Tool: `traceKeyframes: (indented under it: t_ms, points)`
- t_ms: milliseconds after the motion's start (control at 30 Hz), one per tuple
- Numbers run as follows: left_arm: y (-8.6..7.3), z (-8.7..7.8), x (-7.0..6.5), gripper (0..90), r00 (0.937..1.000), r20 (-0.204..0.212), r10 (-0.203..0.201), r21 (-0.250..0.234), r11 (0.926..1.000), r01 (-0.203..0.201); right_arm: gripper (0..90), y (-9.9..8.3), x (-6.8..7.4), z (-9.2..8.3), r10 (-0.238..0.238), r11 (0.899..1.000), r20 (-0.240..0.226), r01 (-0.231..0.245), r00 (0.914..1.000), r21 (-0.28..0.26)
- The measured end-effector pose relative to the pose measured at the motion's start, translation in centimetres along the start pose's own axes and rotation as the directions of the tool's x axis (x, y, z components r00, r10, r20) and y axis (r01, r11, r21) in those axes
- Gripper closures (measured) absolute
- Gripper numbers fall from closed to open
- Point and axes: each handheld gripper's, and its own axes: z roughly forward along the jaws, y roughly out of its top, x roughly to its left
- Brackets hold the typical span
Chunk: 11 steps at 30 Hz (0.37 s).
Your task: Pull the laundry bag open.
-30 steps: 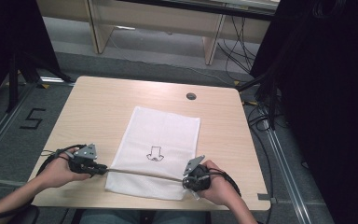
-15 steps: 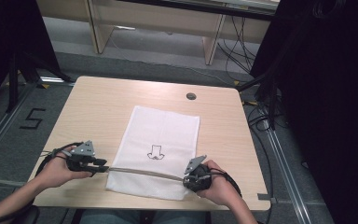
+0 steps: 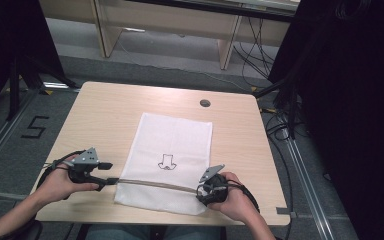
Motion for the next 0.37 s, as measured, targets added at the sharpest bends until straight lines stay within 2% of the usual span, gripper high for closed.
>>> traceKeyframes:
  t_ms: [33,100,133,167,200,233,267,300,367]
  points:
    - [0.0,-0.1,0.1,33.2,1.0000,-0.002,0.009,0.009,0.9999,-0.009,51.0,0.0,0.0,-0.1,0.000,1.000,-0.003,0.000,1.0000,-0.007]
    - [-0.1,0.0,0.0,31.9,1.0000,-0.002,-0.005,-0.012,0.9999,0.005,50.5,0.1,0.0,-0.5,0.020,0.999,-0.012,-0.020,0.9997,-0.047]
    - [0.0,-0.1,0.3,31.4,0.9998,-0.001,0.019,-0.004,0.9998,-0.019,50.3,0.1,0.1,-0.8,0.042,0.997,-0.018,-0.043,0.9990,-0.062]
    - [-0.1,-0.1,0.2,31.2,1.0000,-0.005,-0.004,-0.009,1.0000,0.004,50.2,0.1,0.0,-1.0,0.048,0.994,-0.014,-0.049,0.9987,-0.097]
    - [-0.1,-0.2,0.4,31.1,0.9999,-0.004,0.014,-0.009,0.9999,-0.014,50.0,0.1,0.2,-1.4,0.083,0.991,-0.016,-0.084,0.9964,-0.103]
    - [-0.2,-0.1,0.4,31.0,0.9999,-0.005,-0.010,-0.011,0.9999,0.010,49.7,0.1,0.1,-1.7,0.089,0.989,-0.028,-0.092,0.9956,-0.117]
    - [-0.1,-0.3,0.6,31.0,0.9999,0.001,0.011,-0.003,0.9999,-0.011,49.4,0.1,0.1,-1.9,0.099,0.985,-0.023,-0.102,0.9948,-0.139]
    - [-0.2,-0.3,0.7,30.9,1.0000,-0.005,-0.006,-0.003,1.0000,0.006,49.4,0.2,0.2,-1.9,0.111,0.981,-0.012,-0.111,0.9938,-0.161]
    - [-0.4,-0.3,1.0,30.5,1.0000,0.004,0.007,-0.006,1.0000,-0.007,49.4,0.1,-0.2,-2.3,0.089,0.981,-0.005,-0.089,0.9960,-0.175]
